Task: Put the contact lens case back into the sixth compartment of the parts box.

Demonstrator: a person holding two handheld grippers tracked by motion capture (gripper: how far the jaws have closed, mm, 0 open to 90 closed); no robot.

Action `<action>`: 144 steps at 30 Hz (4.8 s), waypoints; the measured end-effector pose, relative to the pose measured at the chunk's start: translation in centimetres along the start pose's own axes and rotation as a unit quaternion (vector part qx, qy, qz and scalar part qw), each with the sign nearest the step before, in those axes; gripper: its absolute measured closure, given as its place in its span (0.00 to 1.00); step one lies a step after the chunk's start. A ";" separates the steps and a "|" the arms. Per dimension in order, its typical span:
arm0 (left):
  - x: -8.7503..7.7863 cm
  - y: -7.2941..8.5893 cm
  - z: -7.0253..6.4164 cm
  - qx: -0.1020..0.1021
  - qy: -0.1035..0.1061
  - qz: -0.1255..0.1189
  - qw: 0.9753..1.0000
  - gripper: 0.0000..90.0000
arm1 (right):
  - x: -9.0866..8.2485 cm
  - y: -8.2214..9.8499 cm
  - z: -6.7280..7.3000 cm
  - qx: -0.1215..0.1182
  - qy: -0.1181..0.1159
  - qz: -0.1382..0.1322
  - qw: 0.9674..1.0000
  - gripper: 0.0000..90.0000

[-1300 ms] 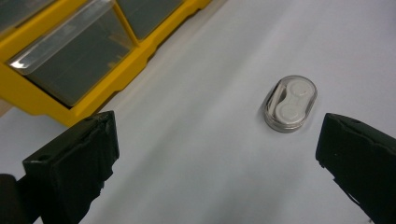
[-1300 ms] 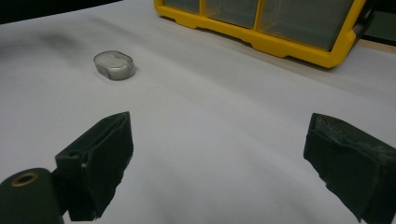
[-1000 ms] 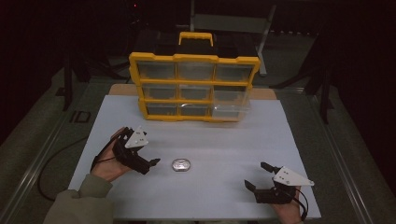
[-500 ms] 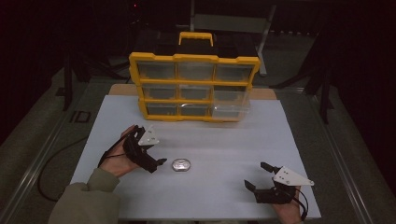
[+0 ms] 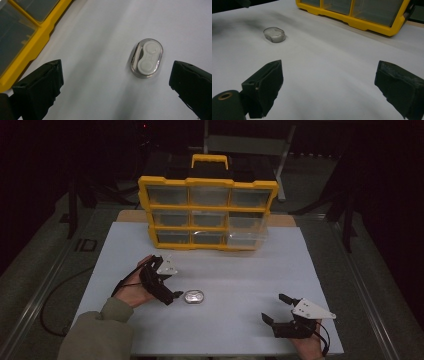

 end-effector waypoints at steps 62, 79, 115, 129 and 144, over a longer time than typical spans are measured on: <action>7.1 0.4 -2.9 0.014 0.109 0.103 0.989 0.55 | 0.0 0.0 -0.1 0.000 -0.002 0.000 1.000 0.09; 5.6 -0.2 -2.1 0.003 0.085 0.066 0.994 0.55 | 0.0 0.0 -0.1 0.001 -0.003 -0.001 1.000 0.09; 0.0 -3.5 1.0 -0.019 0.001 -0.007 1.000 0.55 | 0.0 0.0 -0.1 0.003 -0.004 -0.005 1.000 0.09; -1.2 -4.7 1.6 -0.017 -0.009 -0.021 1.000 0.55 | 0.0 0.0 -0.1 0.003 -0.005 -0.006 1.000 0.09; -2.2 -5.7 2.1 -0.016 -0.016 -0.031 0.999 0.55 | 0.0 0.0 -0.1 0.004 -0.005 -0.005 1.000 0.09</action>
Point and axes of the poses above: each handheld gripper's, and its own axes: x roughly forward along the jaws, y roughly out of its underside, z roughly to its left, the point moved 8 cm from there along x, roughly forward along the jaws, and after that the axes turned 6 degrees about y, right-handed, at the moved point
